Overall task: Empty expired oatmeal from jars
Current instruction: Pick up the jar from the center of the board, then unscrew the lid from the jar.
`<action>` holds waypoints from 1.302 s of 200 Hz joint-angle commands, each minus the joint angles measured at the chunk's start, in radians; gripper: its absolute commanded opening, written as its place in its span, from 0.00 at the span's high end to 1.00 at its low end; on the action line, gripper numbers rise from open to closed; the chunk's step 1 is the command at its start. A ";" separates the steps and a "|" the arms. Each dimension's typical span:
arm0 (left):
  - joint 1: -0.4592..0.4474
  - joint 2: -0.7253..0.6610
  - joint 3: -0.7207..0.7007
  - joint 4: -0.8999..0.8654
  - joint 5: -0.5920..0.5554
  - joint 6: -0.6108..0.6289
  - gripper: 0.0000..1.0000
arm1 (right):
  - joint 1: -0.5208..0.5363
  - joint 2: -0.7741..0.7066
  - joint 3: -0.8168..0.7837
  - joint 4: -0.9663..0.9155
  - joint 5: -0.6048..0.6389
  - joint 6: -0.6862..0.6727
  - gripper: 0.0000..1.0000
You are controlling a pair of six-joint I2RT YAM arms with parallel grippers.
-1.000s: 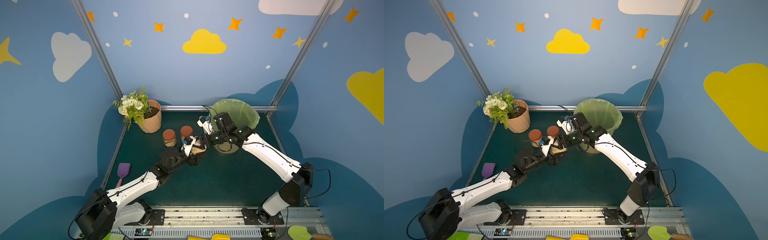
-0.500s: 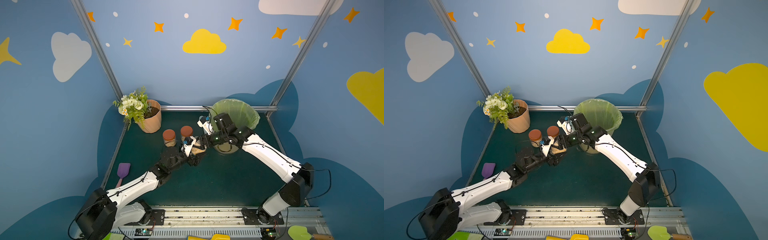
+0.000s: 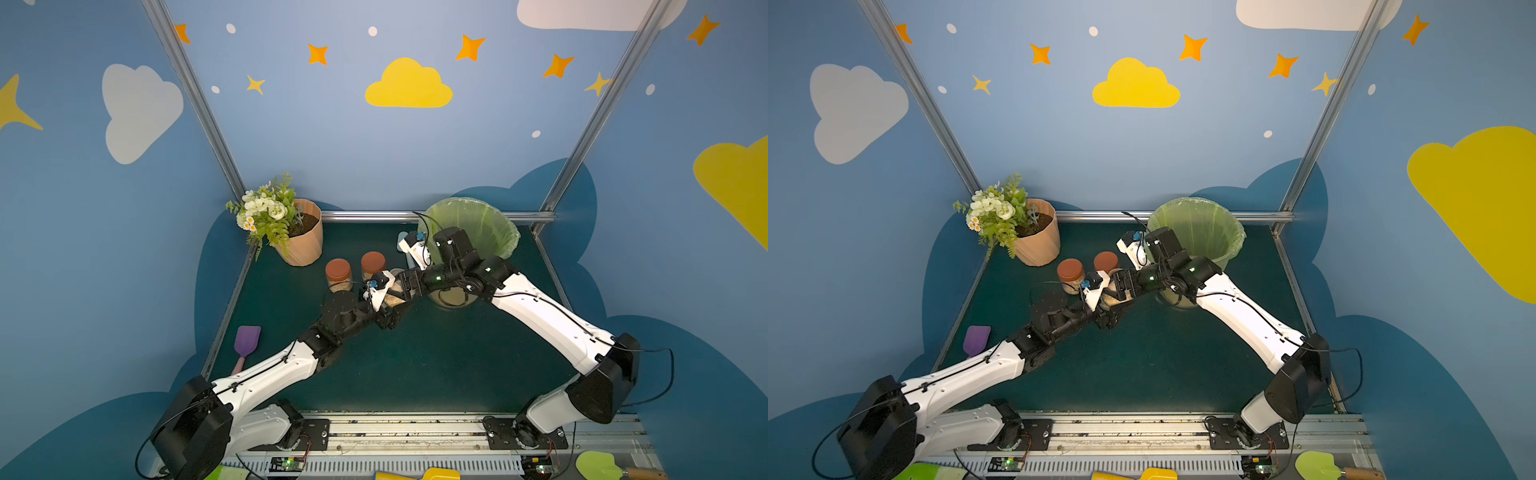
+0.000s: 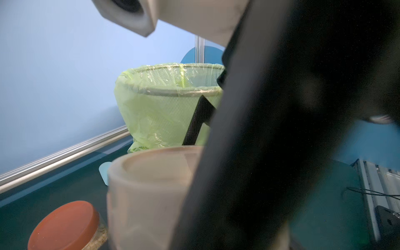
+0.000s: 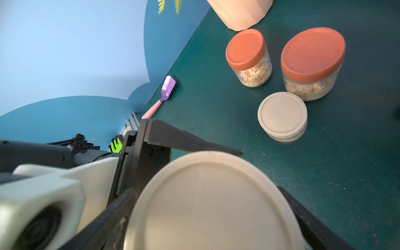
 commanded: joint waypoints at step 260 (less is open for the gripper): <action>0.005 -0.052 0.158 -0.172 -0.030 0.418 0.88 | -0.190 0.087 0.398 -0.643 -0.202 0.205 0.03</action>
